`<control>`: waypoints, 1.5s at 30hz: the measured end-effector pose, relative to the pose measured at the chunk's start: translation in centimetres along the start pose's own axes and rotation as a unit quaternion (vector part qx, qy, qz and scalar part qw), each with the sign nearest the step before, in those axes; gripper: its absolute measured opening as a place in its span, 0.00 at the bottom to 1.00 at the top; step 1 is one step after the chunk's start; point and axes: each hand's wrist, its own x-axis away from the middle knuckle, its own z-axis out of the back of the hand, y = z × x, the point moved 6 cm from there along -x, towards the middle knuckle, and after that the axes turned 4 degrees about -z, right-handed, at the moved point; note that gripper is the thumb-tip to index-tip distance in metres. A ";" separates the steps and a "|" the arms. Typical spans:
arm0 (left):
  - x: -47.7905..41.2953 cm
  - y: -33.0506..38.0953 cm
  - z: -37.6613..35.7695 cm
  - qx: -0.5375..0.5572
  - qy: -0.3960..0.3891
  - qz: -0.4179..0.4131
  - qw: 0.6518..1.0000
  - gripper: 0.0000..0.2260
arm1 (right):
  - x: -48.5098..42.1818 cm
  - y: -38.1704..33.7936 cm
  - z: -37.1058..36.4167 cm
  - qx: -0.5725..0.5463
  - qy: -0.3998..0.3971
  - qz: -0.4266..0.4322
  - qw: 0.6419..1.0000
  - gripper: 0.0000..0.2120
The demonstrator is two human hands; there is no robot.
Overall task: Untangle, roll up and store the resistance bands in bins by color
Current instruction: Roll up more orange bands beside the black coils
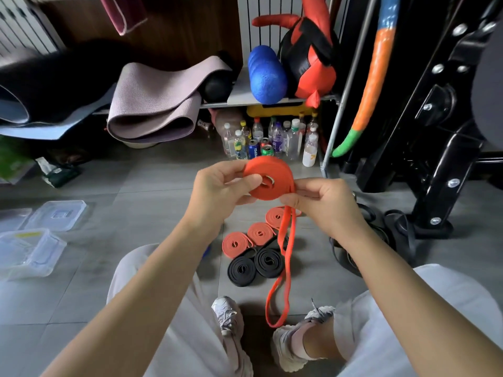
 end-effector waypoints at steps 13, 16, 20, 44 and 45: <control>0.5 0.5 -1.4 -0.390 -0.138 -0.138 0.900 0.18 | 0.0 1.3 -1.0 0.116 -0.049 0.005 0.992 0.13; 0.4 1.5 -2.3 -0.511 -0.182 -0.179 0.821 0.13 | -0.2 0.9 -1.2 0.106 -0.048 0.002 0.993 0.13; -0.5 2.3 -0.6 -0.410 -0.100 -0.154 0.894 0.10 | 0.0 0.6 -1.0 0.024 -0.044 -0.006 0.999 0.13; 0.6 0.0 -1.5 -0.446 -0.143 -0.152 0.870 0.10 | 0.2 0.8 -1.2 0.217 -0.007 0.024 0.976 0.07; 0.5 -0.1 -1.1 -0.412 -0.129 -0.140 0.891 0.10 | 0.3 0.8 -1.1 0.214 -0.004 0.026 0.976 0.09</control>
